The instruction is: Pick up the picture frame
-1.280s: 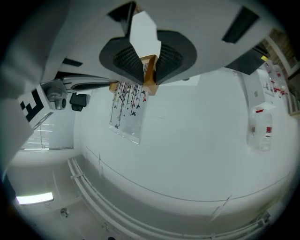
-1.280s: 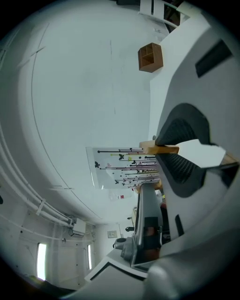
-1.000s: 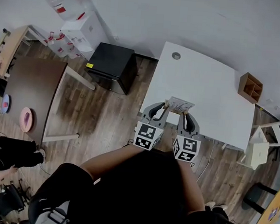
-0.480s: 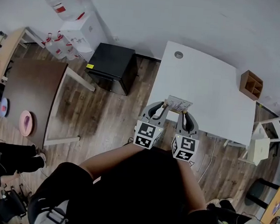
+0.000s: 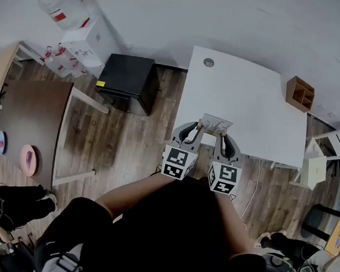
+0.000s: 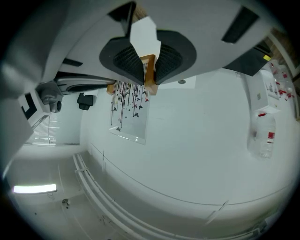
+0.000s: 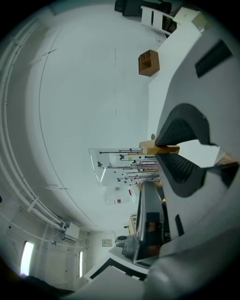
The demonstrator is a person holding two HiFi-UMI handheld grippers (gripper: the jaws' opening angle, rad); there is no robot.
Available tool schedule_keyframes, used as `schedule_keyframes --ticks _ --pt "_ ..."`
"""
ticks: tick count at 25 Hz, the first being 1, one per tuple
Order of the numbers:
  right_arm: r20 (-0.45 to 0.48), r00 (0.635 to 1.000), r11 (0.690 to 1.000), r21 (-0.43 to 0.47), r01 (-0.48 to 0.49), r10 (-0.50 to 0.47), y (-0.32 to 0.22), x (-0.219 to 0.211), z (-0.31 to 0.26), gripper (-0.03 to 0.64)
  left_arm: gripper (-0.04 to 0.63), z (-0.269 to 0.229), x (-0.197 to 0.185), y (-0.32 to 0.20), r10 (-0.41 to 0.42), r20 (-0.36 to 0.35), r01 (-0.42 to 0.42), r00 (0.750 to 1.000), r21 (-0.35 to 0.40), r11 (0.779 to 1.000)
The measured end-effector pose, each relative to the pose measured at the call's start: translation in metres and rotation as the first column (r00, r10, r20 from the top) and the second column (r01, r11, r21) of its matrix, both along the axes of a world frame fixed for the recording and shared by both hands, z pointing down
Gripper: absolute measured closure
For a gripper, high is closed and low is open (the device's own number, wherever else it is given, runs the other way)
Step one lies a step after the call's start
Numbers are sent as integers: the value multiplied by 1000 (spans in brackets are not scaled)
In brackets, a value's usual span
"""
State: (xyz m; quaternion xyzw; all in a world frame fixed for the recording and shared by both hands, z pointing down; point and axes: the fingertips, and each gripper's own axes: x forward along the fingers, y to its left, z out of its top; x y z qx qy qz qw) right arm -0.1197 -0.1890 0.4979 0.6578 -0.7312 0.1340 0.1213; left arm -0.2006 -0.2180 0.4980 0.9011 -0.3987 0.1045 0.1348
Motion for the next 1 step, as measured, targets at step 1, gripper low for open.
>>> schedule_keyframes --ticks 1 --pt "0 1000 1000 -2 -5 5 -1 1 1 549 512 2 1 -1 5 2 -5 1000 -3 1000"
